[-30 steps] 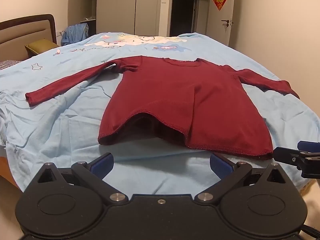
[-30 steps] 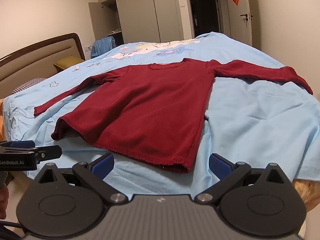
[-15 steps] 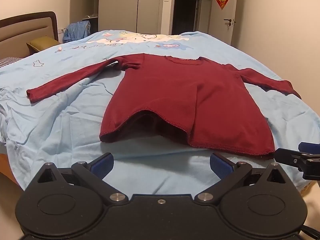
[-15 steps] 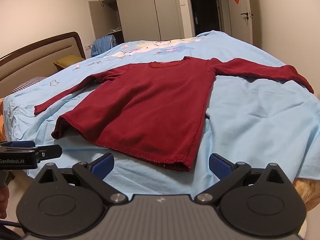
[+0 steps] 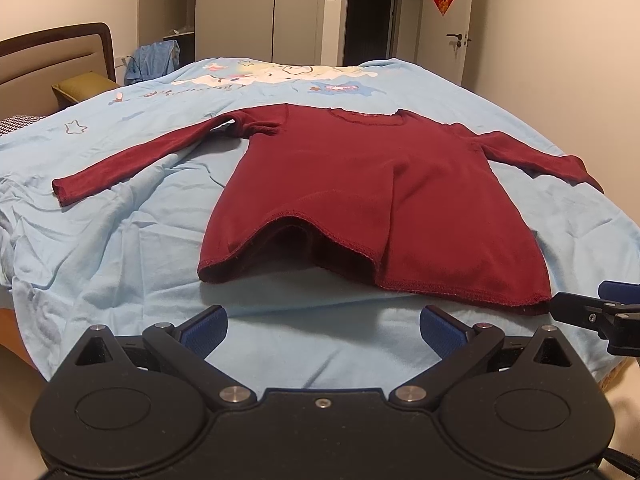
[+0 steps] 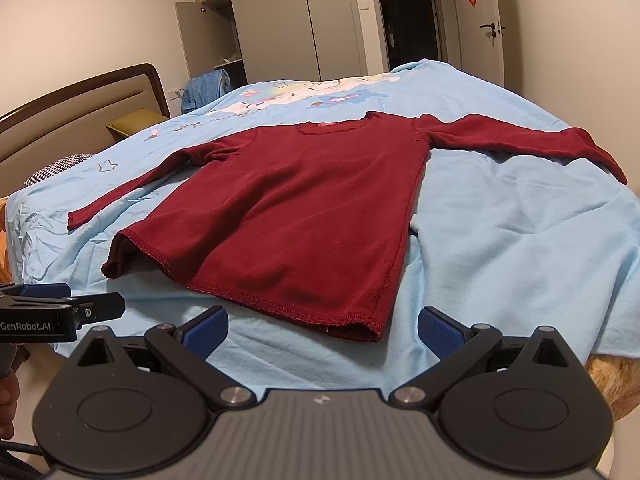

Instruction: Fold small clothes

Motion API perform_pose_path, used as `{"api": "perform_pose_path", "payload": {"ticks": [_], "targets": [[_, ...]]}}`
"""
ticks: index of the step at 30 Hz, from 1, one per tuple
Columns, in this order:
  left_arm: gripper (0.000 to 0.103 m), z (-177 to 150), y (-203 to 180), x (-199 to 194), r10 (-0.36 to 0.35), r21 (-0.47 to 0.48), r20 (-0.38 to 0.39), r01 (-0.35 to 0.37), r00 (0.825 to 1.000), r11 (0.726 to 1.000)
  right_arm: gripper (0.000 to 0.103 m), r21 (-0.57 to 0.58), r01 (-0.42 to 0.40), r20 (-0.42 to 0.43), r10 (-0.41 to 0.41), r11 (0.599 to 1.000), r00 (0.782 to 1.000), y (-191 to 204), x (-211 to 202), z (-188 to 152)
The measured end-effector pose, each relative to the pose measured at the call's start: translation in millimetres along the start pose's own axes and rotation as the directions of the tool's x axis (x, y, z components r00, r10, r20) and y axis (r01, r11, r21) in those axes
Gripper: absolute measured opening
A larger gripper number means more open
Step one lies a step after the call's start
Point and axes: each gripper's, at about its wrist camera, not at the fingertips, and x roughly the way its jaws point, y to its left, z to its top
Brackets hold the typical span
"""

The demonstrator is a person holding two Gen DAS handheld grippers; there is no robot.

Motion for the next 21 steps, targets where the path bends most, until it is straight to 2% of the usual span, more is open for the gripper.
{"api": "perform_pose_path", "payload": {"ticks": [21], "targets": [[0.102,-0.9,-0.9,5.1,-0.002,0.006,-0.015,0.002,1.0,1.0,0.103,0.011,0.004,-0.019,-0.003,1.0,1.0,-1.6,4.1,-0.5]]}}
